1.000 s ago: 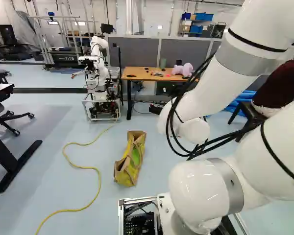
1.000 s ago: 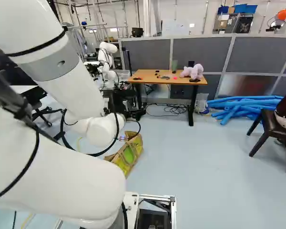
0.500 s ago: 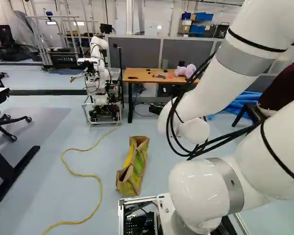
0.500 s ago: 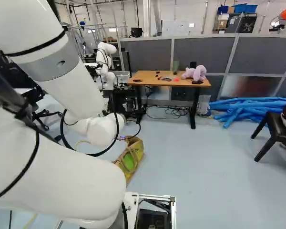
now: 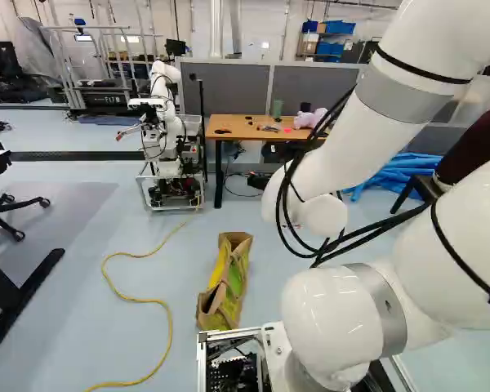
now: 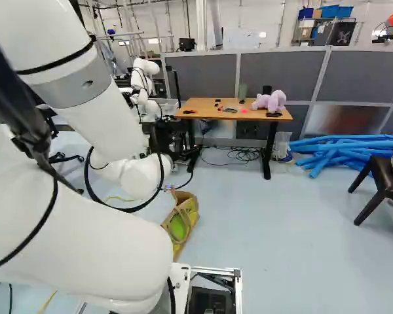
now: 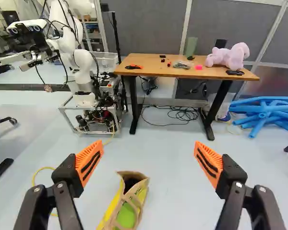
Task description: Pick up the bag on the ground and place it on the table
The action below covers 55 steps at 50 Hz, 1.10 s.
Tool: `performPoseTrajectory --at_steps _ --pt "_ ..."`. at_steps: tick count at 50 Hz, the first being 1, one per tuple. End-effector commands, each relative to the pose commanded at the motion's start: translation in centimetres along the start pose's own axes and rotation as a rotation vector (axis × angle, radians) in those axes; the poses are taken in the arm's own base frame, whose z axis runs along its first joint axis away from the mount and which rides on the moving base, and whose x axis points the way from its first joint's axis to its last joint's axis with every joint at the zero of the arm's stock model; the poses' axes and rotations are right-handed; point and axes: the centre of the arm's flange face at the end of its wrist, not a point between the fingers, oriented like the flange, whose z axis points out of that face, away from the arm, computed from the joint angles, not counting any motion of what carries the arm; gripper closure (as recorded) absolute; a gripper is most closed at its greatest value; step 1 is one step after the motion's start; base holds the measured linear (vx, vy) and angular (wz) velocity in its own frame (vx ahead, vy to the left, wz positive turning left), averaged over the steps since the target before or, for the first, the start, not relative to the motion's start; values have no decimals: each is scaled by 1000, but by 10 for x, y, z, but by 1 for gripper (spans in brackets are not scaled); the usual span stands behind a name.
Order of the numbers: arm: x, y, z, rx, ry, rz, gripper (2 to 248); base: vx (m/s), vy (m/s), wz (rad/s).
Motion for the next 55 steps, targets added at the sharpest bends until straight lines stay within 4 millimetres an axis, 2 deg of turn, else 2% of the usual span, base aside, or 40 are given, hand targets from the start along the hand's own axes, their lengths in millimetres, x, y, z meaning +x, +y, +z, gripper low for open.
performPoseTrajectory --at_steps 10,25,55 --pt "4 -2 9 8 -6 -3 3 0 0 0" --pt "13 -11 36 31 -53 -11 3 0 0 0" --pt "15 -27 91 18 -305 23 3 0 0 0"
